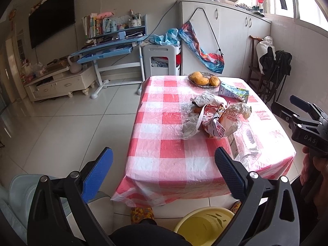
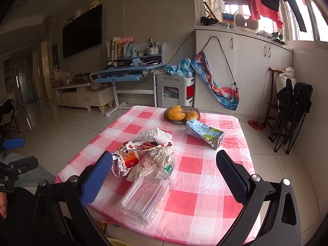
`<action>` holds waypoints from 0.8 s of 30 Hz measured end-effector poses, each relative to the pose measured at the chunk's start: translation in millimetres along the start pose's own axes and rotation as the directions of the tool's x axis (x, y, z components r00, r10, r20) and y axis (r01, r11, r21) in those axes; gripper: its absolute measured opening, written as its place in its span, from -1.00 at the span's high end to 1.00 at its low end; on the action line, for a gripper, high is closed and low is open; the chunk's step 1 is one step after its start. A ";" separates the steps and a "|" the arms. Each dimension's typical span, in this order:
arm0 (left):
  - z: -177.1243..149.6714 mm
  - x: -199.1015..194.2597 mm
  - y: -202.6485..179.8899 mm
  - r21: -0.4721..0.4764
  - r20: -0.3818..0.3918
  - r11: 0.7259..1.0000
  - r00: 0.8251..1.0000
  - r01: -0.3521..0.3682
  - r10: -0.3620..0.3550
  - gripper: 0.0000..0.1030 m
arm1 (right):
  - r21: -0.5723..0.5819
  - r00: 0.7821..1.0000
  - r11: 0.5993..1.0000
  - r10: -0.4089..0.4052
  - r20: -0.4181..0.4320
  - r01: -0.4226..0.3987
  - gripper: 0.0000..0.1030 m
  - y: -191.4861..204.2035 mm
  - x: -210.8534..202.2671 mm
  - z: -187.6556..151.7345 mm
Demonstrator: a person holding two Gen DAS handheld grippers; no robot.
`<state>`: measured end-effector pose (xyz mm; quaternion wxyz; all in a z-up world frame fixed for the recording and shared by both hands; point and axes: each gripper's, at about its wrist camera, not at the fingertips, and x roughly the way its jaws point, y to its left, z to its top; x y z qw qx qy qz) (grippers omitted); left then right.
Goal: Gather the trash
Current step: 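Move the right tool toward the clear plastic bottle on the table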
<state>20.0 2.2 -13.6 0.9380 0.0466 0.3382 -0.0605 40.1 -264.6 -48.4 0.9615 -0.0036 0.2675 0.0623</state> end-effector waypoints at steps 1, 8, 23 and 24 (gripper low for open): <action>0.0 -0.2 0.1 -0.001 -0.001 1.000 1.000 0.001 -0.001 -0.86 | 0.001 1.000 1.000 -0.002 -0.002 0.002 -0.89 -0.6 0.1 -0.2; -1.2 0.4 -1.6 0.006 -0.004 1.000 1.000 -0.005 0.005 -0.86 | 0.007 1.000 1.000 -0.004 -0.005 0.004 -0.89 -4.0 0.0 -1.3; 1.3 -2.3 10.0 -0.021 -0.002 1.000 1.000 0.003 -0.003 -0.86 | -0.052 0.995 0.998 0.022 -0.096 -0.027 -0.89 23.9 12.2 -18.7; 1.3 -2.3 9.9 -0.020 -0.002 1.000 1.000 0.003 -0.003 -0.86 | -0.057 0.994 0.998 0.023 -0.102 -0.029 -0.89 25.8 13.0 -19.7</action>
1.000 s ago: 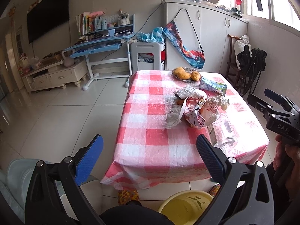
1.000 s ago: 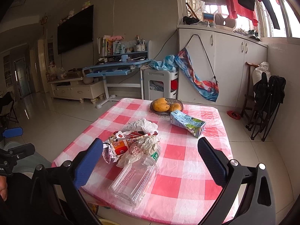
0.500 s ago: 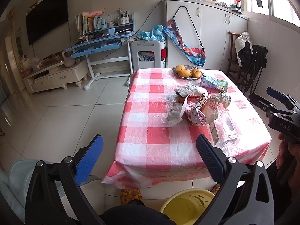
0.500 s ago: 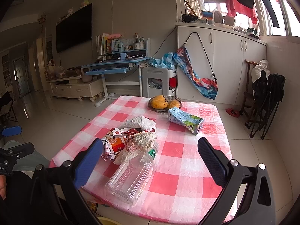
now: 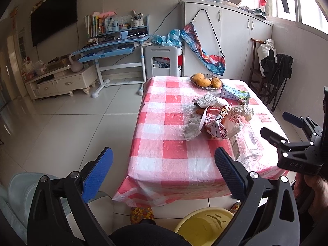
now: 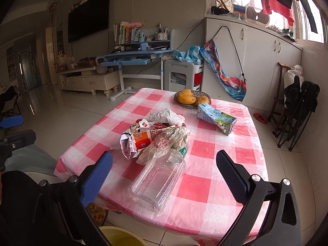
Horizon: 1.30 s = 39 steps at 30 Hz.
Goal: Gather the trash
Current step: 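Move the right tool toward the clear plastic bottle on the table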
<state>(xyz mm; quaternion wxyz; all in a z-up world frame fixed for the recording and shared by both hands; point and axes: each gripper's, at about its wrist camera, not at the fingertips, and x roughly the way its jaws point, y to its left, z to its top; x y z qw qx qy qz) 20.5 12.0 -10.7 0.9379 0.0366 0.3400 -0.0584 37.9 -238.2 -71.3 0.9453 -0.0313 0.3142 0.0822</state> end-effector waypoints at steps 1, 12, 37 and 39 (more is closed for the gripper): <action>-0.1 0.0 -0.3 0.001 -0.001 1.000 1.000 0.000 0.000 -0.86 | -0.004 1.000 1.000 0.000 -0.006 0.000 -0.89 2.0 0.7 -0.7; -0.3 0.2 0.9 0.002 -0.001 1.000 1.000 -0.001 0.001 -0.86 | -0.016 0.999 1.000 0.007 -0.049 -0.007 -0.89 8.7 8.0 -4.7; -0.4 0.2 0.4 0.003 0.000 1.000 1.000 -0.002 0.002 -0.86 | -0.018 0.998 1.000 0.010 -0.064 -0.011 -0.89 11.0 13.1 -5.1; -0.5 0.2 -0.2 0.003 0.000 1.000 1.000 -0.002 0.002 -0.86 | -0.019 0.998 1.000 0.010 -0.064 -0.011 -0.89 10.8 13.0 -4.8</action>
